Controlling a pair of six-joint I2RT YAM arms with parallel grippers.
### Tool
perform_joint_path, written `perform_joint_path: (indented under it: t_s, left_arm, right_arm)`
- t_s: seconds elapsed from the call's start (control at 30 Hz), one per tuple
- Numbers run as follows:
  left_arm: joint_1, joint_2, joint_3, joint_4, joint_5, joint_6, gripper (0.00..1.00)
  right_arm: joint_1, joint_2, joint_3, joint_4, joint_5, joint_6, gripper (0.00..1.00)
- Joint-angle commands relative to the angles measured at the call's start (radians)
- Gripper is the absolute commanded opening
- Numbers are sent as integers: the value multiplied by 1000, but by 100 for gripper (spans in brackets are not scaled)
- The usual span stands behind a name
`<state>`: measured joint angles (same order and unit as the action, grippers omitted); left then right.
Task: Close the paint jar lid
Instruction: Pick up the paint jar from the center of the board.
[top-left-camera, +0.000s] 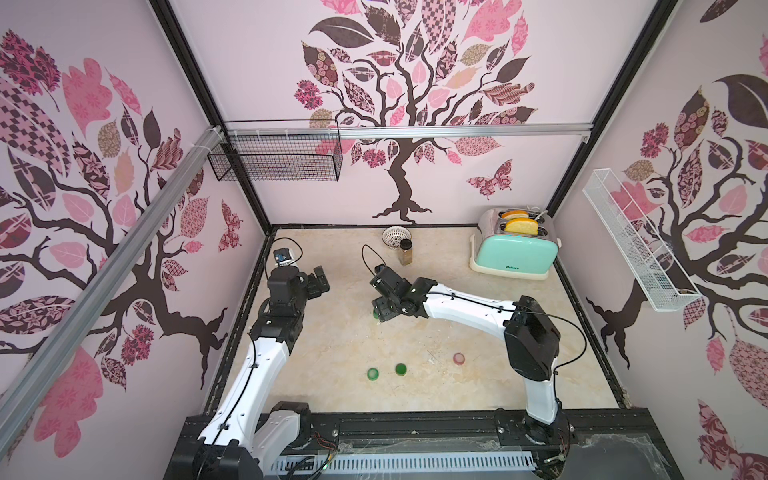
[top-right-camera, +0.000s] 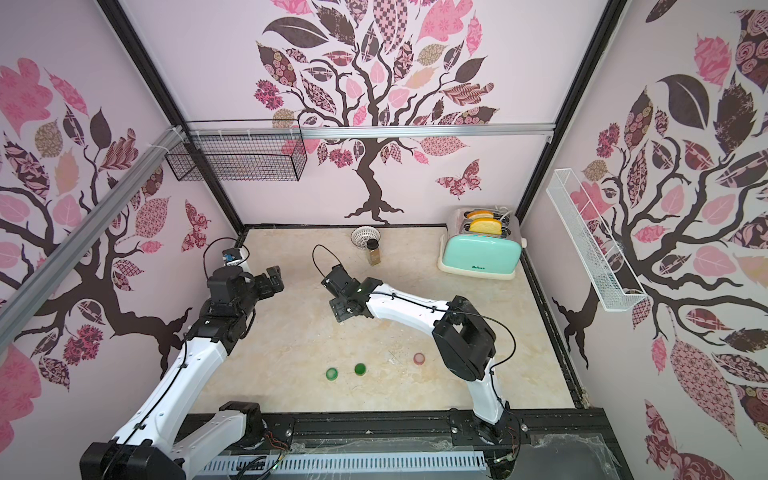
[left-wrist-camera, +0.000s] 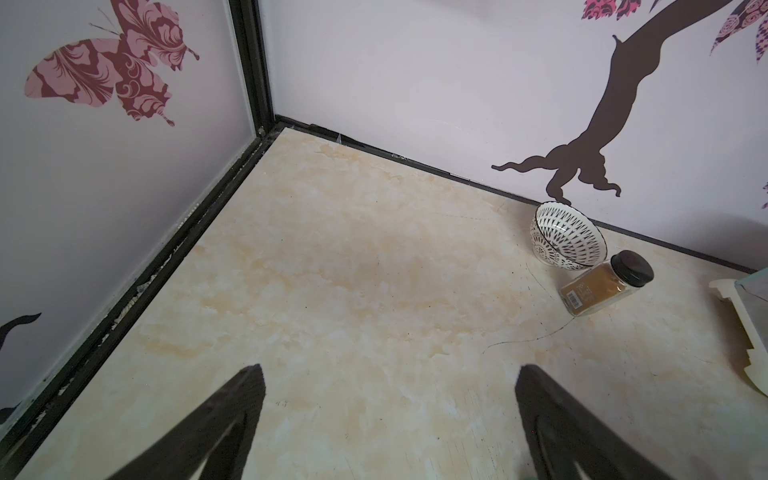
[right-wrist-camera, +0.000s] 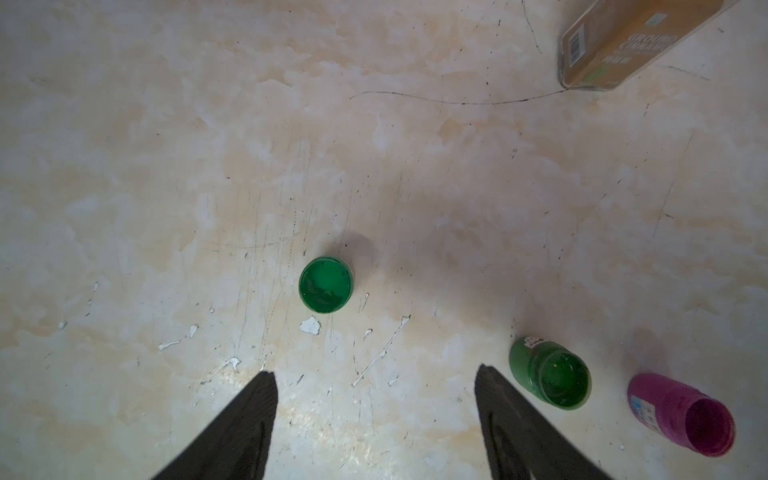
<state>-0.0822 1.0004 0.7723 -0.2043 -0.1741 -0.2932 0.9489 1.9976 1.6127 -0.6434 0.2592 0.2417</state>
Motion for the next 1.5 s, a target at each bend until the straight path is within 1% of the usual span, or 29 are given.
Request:
perform_joint_path:
  t_s: [0.0,0.2,0.37,0.57,0.87,1.2,1.47]
  left_arm:
    - [7,12,23,10,12,-26,98]
    - [36,-9,38,-7,98,-48,98]
    - [37,-34,18,18,105,-22,98]
    - [37,-39,0,41,115,-17,98]
    - [36,-35,-2,46,132,-14,98]
    - [36,-37,-3,46,143,-7,98]
    - [36,-33,-5,46,152,-1,98]
  right_arm:
    - [11,32,53,-33,20,34,75]
    - [30,91,105,-39,6,37,72]
    - [39,143,150,-46,-4,46,70]
    - [39,215,212,-70,3,57,64]
    - [39,296,261,-69,27,62,55]
    - [38,343,288,-66,23,77,48]
    - [29,344,278,-67,-4,107,37]
